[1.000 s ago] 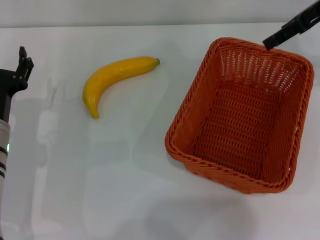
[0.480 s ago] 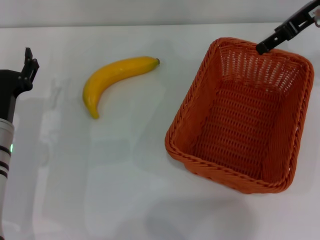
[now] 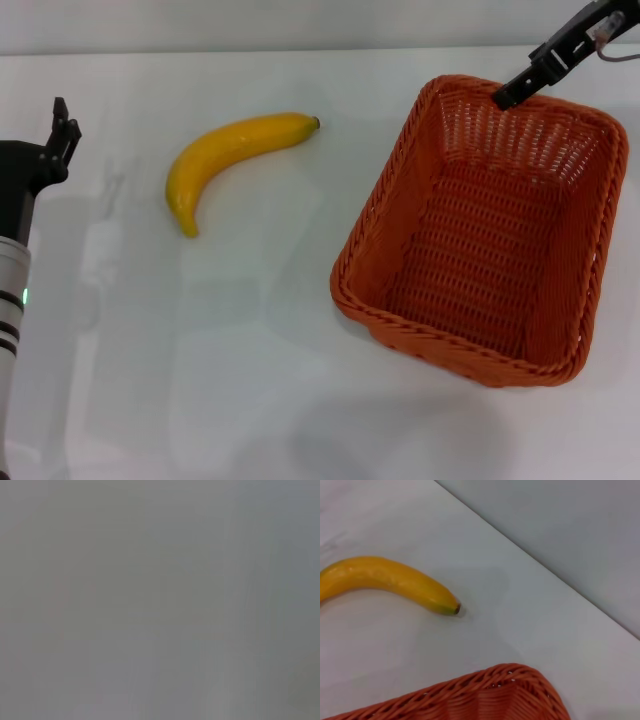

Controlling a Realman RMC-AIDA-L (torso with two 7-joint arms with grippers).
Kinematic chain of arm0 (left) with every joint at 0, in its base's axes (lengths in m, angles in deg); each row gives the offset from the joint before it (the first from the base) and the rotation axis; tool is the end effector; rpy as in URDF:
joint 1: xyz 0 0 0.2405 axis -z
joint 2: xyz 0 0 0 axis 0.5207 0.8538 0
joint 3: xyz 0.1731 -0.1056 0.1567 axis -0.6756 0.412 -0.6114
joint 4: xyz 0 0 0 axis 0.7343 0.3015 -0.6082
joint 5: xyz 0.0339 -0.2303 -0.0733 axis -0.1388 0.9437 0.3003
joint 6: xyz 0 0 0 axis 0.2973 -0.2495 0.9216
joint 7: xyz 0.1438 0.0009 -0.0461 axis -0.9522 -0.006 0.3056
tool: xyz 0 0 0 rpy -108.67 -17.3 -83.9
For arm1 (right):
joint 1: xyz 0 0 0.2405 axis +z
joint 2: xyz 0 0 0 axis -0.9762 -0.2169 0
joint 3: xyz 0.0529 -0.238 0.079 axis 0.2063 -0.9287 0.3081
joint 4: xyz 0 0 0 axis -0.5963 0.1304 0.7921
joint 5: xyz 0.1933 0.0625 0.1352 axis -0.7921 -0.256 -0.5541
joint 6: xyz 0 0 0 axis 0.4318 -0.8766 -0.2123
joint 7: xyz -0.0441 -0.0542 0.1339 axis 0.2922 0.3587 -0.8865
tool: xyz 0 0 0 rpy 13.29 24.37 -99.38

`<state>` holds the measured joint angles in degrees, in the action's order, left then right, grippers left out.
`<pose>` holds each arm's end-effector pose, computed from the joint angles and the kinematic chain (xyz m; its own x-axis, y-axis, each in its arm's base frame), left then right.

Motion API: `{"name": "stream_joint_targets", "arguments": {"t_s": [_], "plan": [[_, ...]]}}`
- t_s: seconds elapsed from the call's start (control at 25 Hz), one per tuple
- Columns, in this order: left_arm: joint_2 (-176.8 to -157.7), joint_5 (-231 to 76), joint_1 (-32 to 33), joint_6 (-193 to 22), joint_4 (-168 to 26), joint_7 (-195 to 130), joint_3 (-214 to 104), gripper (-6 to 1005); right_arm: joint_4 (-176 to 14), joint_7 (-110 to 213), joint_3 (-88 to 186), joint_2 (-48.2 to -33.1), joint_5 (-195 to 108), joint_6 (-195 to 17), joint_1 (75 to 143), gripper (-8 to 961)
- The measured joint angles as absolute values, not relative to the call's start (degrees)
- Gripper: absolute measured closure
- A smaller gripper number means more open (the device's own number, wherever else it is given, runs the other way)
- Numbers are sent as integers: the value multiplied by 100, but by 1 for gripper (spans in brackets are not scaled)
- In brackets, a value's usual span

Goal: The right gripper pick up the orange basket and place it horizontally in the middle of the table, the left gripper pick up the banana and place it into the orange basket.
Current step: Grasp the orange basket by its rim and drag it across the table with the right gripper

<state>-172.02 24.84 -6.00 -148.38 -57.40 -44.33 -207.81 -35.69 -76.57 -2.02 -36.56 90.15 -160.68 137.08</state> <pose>-0.3469 0.3429 -0.0410 0.7856 -0.0667 0.6152 0.6186 0.0626 -0.7832 0.1282 0.5032 0.0669 0.8470 -0.5257 0.0791 -0.4288 -0.7635 -0.4830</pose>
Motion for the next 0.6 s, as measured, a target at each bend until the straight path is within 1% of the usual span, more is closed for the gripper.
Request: {"name": "stream_joint_targets", "arguments": {"t_s": [0.24, 0.6], "plan": [[-17201, 2485, -598, -14837, -5739, -4434, -20781, 120, -3569, -7623, -229, -3738, 9048, -15902, 13690, 109], [-17202, 2485, -607, -14820, -5740, -4435, -20781, 120, -3587, -7606, -404, -4005, 9495, -15465, 13608, 109]]}}
